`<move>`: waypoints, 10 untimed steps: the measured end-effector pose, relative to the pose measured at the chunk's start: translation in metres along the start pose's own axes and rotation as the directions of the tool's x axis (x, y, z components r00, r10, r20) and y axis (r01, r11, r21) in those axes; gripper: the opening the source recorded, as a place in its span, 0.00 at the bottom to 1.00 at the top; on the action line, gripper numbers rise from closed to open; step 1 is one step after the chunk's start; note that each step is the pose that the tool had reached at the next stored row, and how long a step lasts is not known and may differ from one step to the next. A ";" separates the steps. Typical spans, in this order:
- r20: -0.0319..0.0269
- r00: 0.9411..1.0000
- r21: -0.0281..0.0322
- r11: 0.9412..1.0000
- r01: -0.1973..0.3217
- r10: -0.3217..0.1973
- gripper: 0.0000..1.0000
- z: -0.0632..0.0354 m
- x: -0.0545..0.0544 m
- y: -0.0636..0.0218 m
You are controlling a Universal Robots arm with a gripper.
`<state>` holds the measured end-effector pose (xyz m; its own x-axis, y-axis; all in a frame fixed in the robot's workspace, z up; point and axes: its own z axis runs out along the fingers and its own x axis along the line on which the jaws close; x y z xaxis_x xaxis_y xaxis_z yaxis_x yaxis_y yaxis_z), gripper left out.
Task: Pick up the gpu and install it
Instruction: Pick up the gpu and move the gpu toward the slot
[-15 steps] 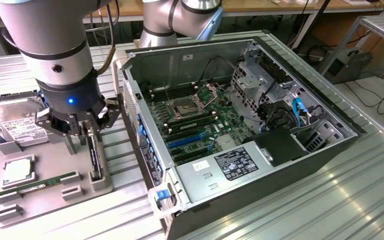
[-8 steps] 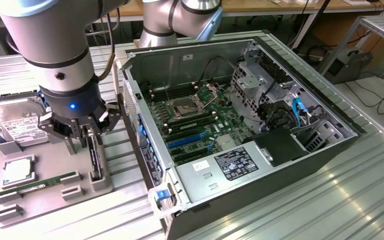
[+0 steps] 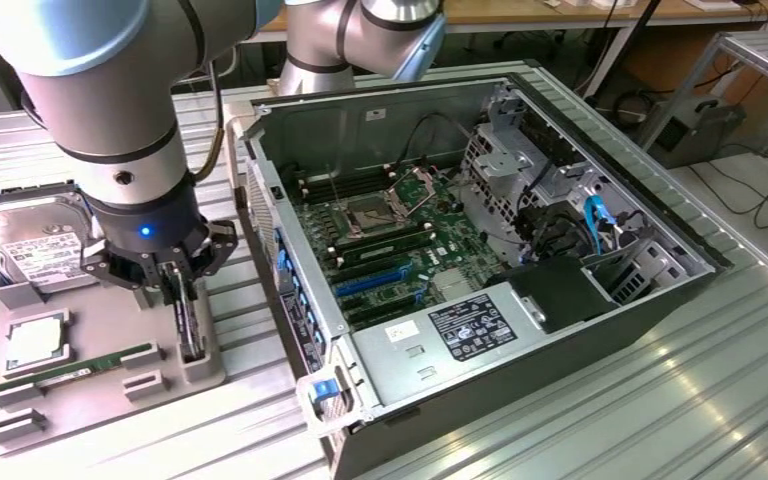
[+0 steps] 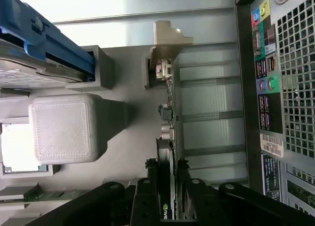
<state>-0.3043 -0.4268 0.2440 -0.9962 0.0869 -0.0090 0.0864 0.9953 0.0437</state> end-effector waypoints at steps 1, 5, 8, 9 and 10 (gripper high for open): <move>0.000 1.000 0.000 1.000 0.000 0.000 0.26 0.0000 0.000 0.0000; -0.003 0.996 -0.001 0.996 0.089 -0.089 0.26 -0.0018 0.000 0.0001; -0.003 0.996 -0.001 0.996 0.089 -0.089 0.26 -0.0088 0.000 0.0003; -0.003 0.996 -0.001 0.996 0.089 -0.089 0.26 -0.0120 0.000 0.0004; -0.002 0.996 -0.001 0.996 0.089 -0.089 0.26 -0.0154 0.000 0.0004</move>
<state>-0.3043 -0.4270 0.2593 -0.9999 -0.0025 -0.0104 -0.0030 0.9990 0.0437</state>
